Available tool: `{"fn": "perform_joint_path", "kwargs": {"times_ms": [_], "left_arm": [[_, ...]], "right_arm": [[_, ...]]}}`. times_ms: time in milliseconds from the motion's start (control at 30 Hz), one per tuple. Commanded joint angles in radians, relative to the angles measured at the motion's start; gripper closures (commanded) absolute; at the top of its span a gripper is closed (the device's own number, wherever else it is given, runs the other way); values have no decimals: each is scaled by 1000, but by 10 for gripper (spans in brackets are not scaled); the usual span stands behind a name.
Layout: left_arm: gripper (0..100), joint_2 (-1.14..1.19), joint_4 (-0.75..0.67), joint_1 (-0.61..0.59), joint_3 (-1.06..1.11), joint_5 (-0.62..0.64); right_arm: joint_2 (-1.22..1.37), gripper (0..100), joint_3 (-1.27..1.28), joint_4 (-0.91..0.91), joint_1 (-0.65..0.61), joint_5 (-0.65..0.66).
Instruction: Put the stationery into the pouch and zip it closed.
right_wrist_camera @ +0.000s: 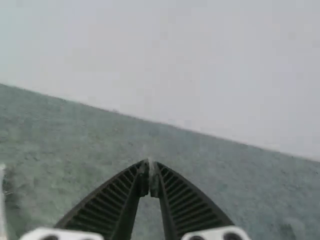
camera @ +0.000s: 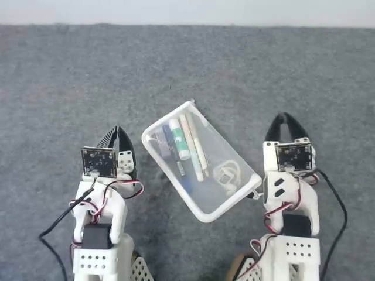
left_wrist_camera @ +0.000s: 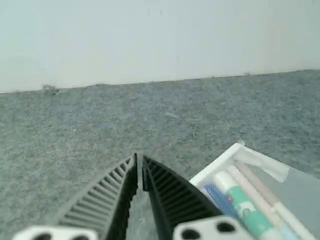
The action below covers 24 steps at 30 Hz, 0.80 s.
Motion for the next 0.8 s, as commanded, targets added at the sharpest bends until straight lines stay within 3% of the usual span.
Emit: {"fn": "perform_joint_path", "kwargs": {"times_ms": [0, 300, 767], "left_arm": [[987, -18, 49, 3, -13, -14], [987, -18, 51, 0, -13, -15], [987, -18, 51, 3, -13, -11]], "right_arm": [[-27, 992, 28, -5, 59, 2], [-27, 992, 97, 33, 81, 2], [-27, 992, 97, 453, 88, 2]]}}
